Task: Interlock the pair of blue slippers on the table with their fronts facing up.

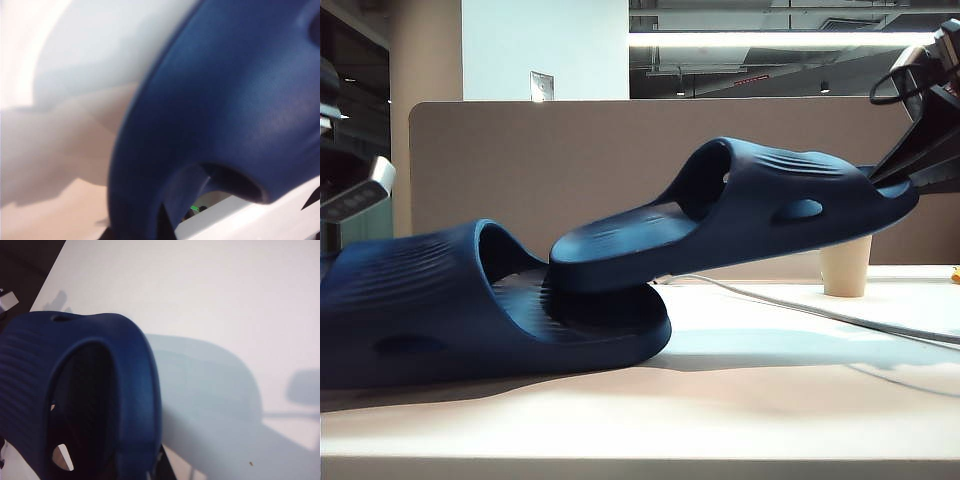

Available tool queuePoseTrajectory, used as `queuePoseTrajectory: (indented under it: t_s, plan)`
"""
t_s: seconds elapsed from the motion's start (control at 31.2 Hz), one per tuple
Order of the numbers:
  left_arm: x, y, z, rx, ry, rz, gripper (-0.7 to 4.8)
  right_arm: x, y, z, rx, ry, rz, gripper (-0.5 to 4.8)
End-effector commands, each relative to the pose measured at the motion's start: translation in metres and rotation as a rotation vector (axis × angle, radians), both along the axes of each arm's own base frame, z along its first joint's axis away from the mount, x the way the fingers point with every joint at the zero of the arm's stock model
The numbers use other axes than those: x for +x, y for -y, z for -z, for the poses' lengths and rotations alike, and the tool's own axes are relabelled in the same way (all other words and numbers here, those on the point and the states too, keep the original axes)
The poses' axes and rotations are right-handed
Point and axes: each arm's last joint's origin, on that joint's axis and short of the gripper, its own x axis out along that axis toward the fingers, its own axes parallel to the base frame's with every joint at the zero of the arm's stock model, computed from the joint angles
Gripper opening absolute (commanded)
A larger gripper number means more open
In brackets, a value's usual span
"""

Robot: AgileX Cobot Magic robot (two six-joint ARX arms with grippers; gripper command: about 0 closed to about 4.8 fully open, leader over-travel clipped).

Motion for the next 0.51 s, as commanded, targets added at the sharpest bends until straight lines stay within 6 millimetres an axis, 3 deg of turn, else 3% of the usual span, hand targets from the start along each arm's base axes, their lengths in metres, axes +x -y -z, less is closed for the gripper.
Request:
queuePoseTrajectory:
  t_s: [0.03,0.51]
  plan:
    - [0.004,0.000,0.003,0.006,0.001,0.008,-0.03,0.002,0.000,-0.002,0.004,0.027,-0.016,-0.03]
    - [0.025,0.004,0.002,0.022,0.074,0.009,-0.03,0.012,-0.033,-0.002,-0.203,0.131,-0.007,-0.03]
